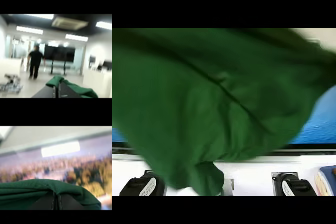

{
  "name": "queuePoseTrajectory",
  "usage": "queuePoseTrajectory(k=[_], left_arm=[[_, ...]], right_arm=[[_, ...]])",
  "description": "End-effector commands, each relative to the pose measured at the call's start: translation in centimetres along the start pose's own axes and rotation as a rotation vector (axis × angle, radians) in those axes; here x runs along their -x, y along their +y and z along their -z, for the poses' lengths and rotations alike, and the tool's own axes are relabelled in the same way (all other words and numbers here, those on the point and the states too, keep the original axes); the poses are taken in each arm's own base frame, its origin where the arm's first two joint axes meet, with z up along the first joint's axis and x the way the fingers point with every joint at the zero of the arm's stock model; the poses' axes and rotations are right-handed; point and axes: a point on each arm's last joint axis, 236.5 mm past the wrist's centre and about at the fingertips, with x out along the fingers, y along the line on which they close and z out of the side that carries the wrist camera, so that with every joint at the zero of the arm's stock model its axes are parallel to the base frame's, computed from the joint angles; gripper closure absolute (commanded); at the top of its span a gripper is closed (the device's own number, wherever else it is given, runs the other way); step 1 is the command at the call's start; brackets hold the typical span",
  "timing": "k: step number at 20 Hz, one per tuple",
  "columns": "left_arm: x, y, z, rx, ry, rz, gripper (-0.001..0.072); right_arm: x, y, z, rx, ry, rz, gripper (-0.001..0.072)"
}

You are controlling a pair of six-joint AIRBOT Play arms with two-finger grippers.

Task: Fold the shirts.

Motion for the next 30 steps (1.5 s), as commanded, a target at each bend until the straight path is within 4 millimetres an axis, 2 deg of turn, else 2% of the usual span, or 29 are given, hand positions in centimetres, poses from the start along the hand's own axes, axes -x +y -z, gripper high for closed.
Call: queuePoseTrajectory(k=[1, 3, 5, 6, 7, 8, 10, 11, 15, 16, 17, 18, 19, 20, 21, 22, 24, 26, 27, 28, 29, 30], left_arm=[[-4.0, 3.7, 13.7, -0.033, 0.442, -0.059, 0.0674], [-5.0, 5.5, 24.3, 0.028, 0.722, -0.069, 0.0674], [-5.0, 6.6, 34.4, 0.125, 0.929, -0.069, 0.0674], [-4.9, 6.7, 38.5, 0.184, 0.993, -0.066, 0.0674], [-4.9, 6.6, 42.3, 0.259, 1.041, -0.064, 0.0673], [-4.9, 6.3, 45.3, 0.331, 1.074, -0.062, 0.0673], [-5.1, 5.4, 50.1, 0.489, 1.128, -0.058, 0.0673], [-5.2, 4.9, 52.0, 0.558, 1.156, -0.054, 0.0673], [-4.4, 2.9, 58.5, 0.637, 1.285, -0.041, 0.0664], [-4.1, 2.3, 59.7, 0.640, 1.316, -0.034, 0.0623], [-3.5, 1.5, 61.0, 0.644, 1.353, -0.024, 0.0539], [-2.9, 0.7, 62.0, 0.648, 1.392, -0.012, 0.0343], [-2.0, 0.0, 62.8, 0.653, 1.438, 0.002, 0.0107], [-1.1, -0.3, 63.1, 0.656, 1.479, 0.014, 0.0022], [-0.5, 0.2, 63.0, 0.649, 1.510, 0.014, 0.0034], [0.3, 1.1, 62.8, 0.636, 1.542, 0.006, 0.0046], [2.7, 4.1, 62.2, 0.586, 1.643, -0.034, 0.0347], [5.7, 6.5, 62.1, 0.549, 1.747, -0.079, 0.0459], [6.7, 7.0, 62.4, 0.534, 1.777, -0.096, 0.0458], [7.6, 6.9, 63.0, 0.539, 1.801, -0.102, 0.0405], [8.5, 6.6, 63.7, 0.544, 1.818, -0.104, 0.0263], [9.2, 6.1, 64.6, 0.545, 1.829, -0.108, 0.0224]], right_arm=[[-8.0, -2.7, 12.0, -0.026, 0.418, 0.063, 0.0690], [-12.8, -3.6, 17.9, -0.098, 0.517, 0.060, 0.0689], [-16.3, -4.8, 22.8, -0.218, 0.577, 0.102, 0.0689], [-17.4, -5.3, 24.6, -0.278, 0.611, 0.130, 0.0689], [-18.2, -5.6, 25.9, -0.324, 0.643, 0.153, 0.0690], [-19.0, -5.6, 26.7, -0.357, 0.662, 0.159, 0.0689], [-20.4, -5.4, 27.1, -0.386, 0.654, 0.149, 0.0689], [-21.0, -5.4, 26.6, -0.393, 0.624, 0.142, 0.0689], [-23.7, -5.4, 21.9, -0.476, 0.397, 0.110, 0.0689], [-24.2, -5.4, 20.6, -0.511, 0.337, 0.101, 0.0689], [-24.6, -5.4, 19.3, -0.541, 0.282, 0.089, 0.0689], [-24.9, -5.4, 18.4, -0.548, 0.243, 0.080, 0.0687], [-25.1, -5.5, 17.5, -0.541, 0.204, 0.073, 0.0628], [-25.3, -6.0, 16.3, -0.520, 0.152, 0.073, 0.0477], [-25.4, -6.6, 14.8, -0.505, 0.093, 0.073, 0.0297], [-25.2, -7.3, 13.7, -0.513, 0.061, 0.079, 0.0226], [-24.5, -9.7, 12.7, -0.544, 0.050, 0.121, 0.0219], [-23.6, -12.4, 14.2, -0.555, 0.133, 0.197, 0.0219], [-22.9, -13.9, 15.9, -0.540, 0.205, 0.245, 0.0219], [-21.9, -15.1, 17.9, -0.500, 0.293, 0.285, 0.0219], [-20.9, -16.0, 19.6, -0.456, 0.378, 0.312, 0.0219], [-20.0, -16.4, 21.2, -0.410, 0.458, 0.323, 0.0220]])
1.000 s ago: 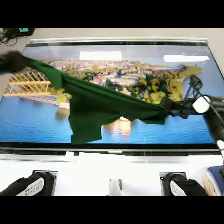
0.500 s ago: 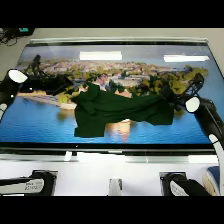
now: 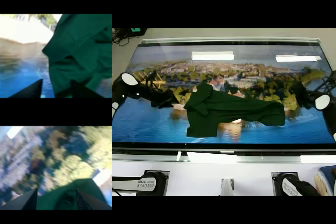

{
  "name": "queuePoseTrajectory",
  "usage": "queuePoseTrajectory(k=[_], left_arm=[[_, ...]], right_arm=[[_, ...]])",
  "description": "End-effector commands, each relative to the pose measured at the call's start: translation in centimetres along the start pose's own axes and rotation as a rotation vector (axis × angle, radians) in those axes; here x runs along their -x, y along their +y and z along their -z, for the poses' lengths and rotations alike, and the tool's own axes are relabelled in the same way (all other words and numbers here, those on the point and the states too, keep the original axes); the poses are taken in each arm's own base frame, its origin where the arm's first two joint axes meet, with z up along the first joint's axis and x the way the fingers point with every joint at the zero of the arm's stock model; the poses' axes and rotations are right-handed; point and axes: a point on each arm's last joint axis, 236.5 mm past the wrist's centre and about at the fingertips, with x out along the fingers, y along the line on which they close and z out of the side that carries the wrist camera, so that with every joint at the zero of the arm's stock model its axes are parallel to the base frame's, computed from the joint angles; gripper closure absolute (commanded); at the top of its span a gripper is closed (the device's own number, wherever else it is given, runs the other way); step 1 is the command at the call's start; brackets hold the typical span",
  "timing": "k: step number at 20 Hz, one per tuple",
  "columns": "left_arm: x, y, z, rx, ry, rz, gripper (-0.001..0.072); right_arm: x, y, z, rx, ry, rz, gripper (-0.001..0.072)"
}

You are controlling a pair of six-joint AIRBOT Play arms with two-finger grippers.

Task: Fold the shirts.

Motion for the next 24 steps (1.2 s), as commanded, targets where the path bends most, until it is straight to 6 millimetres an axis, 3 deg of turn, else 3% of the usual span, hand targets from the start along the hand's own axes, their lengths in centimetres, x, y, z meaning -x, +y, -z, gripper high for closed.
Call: queuePoseTrajectory(k=[1, 4, 8, 12, 18, 19, 20, 21, 24], left_arm=[[-2.7, 2.0, 3.1, 0.013, 0.089, -0.046, 0.0230], [-6.1, 1.2, 4.7, 0.023, 0.105, -0.019, 0.0267], [-8.9, -0.3, 4.5, 0.004, 0.087, -0.009, 0.0327], [-9.4, -1.1, 2.1, -0.002, -0.017, -0.002, 0.0327], [-10.2, -0.8, 1.6, -0.005, -0.038, -0.013, 0.0330], [-10.1, -0.9, 1.3, -0.006, -0.049, -0.013, 0.0428], [-10.1, -0.9, 1.4, -0.006, -0.048, -0.012, 0.0594], [-10.1, -0.9, 1.5, -0.006, -0.041, -0.012, 0.0667], [-9.8, -1.1, 2.3, -0.028, -0.013, -0.007, 0.0673]], right_arm=[[1.3, -5.6, 4.0, 0.153, 0.235, 0.150, 0.0221], [2.1, -6.3, 6.3, 0.246, 0.348, 0.158, 0.0221], [3.1, -7.0, 8.3, 0.274, 0.446, 0.173, 0.0231], [4.3, -7.9, 10.2, 0.321, 0.552, 0.193, 0.0230], [4.1, -8.9, 11.4, 0.305, 0.593, 0.217, 0.0232], [3.6, -9.3, 12.1, 0.297, 0.622, 0.222, 0.0231], [2.9, -9.4, 12.8, 0.281, 0.653, 0.220, 0.0231], [2.1, -9.5, 13.4, 0.260, 0.677, 0.212, 0.0231], [-0.6, -9.0, 16.0, 0.176, 0.765, 0.164, 0.0194]])
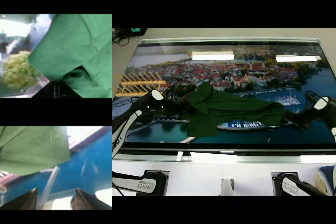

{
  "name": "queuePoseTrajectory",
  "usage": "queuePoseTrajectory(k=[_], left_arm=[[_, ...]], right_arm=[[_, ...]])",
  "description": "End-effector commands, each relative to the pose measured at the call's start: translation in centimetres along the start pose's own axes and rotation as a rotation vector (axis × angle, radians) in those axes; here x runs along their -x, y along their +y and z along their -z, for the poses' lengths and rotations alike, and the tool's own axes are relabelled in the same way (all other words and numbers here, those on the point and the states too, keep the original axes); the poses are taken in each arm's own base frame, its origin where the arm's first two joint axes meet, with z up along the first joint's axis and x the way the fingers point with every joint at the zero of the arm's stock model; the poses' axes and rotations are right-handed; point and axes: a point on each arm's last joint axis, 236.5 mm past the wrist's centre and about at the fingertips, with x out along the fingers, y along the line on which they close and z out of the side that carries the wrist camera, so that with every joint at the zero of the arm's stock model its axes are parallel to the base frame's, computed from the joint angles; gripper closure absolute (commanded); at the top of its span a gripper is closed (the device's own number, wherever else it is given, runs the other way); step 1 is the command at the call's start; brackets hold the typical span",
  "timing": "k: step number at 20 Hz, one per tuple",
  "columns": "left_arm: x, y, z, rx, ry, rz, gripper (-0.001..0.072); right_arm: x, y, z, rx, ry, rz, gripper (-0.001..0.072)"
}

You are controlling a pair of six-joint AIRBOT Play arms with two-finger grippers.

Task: Fold the shirts.

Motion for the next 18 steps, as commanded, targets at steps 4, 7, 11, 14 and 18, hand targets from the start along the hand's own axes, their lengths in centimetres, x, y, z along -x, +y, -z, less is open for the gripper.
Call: queuePoseTrajectory(k=[4, 7, 11, 14, 18], left_arm=[[0.9, -0.6, 0.1, -0.046, -0.003, 0.009, 0.0674], [0.8, -0.6, 0.1, -0.046, -0.003, 0.009, 0.0674], [0.8, -0.6, 0.1, -0.046, -0.002, 0.009, 0.0674], [1.0, -0.9, 0.1, -0.061, -0.005, 0.012, 0.0675], [5.6, -4.1, -2.4, -0.176, -0.159, 0.038, 0.0677]], right_arm=[[-5.0, 0.6, -0.4, -0.059, 0.084, -0.056, 0.0191], [-5.3, 0.5, -2.2, -0.074, 0.013, -0.057, 0.0230], [-5.3, 0.5, -4.1, -0.144, -0.064, -0.062, 0.0365], [-5.8, 0.7, -3.9, -0.167, -0.050, -0.072, 0.0696], [-2.2, 2.7, -5.5, -0.026, -0.098, -0.118, 0.0689]])
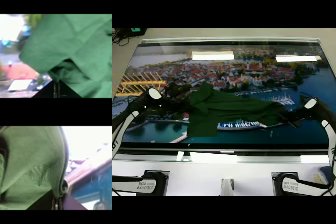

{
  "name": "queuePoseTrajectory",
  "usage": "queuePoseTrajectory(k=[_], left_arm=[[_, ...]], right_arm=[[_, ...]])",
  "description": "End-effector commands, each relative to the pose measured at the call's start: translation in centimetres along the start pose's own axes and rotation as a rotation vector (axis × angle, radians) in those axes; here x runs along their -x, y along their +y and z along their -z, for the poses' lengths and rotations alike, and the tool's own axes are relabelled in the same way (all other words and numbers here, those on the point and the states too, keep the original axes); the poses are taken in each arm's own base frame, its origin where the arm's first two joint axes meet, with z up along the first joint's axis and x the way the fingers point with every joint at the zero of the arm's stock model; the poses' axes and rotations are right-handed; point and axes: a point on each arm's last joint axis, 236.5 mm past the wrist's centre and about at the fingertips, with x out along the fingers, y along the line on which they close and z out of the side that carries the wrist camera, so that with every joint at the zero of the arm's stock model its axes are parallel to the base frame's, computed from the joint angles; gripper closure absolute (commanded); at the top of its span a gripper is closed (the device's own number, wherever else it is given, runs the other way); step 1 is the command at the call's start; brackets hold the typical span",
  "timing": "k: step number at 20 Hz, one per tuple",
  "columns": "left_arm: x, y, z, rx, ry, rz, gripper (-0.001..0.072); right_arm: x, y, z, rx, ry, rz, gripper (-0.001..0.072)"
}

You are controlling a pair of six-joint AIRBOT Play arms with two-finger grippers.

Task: Fold the shirts.

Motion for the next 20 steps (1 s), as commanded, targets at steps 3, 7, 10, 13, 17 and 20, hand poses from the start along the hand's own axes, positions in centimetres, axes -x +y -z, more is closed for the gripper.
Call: queuePoseTrajectory(k=[3, 7, 10, 13, 17, 20], left_arm=[[14.7, -7.2, -7.7, -0.279, -0.408, 0.018, 0.0678], [44.3, -18.4, -10.0, -0.491, -1.125, 0.059, 0.0677], [67.0, -25.8, -0.1, -0.600, -1.741, 0.180, 0.0677], [74.6, -28.4, 9.2, -0.611, -1.917, 0.364, 0.0676], [72.0, -28.8, 11.2, -0.665, -1.784, 0.334, 0.0677], [70.1, -28.4, 10.6, -0.677, -1.708, 0.285, 0.0677]], right_arm=[[12.5, 6.4, -6.1, 0.259, -0.299, -0.097, 0.0692], [41.4, 14.9, -8.0, 0.453, -1.046, -0.215, 0.0691], [62.3, 16.8, 2.1, 0.514, -1.623, -0.315, 0.0691], [67.0, 16.2, 10.5, 0.526, -1.734, -0.384, 0.0690], [64.1, 14.9, 12.4, 0.532, -1.611, -0.312, 0.0690], [61.9, 14.6, 12.0, 0.485, -1.506, -0.334, 0.0690]])
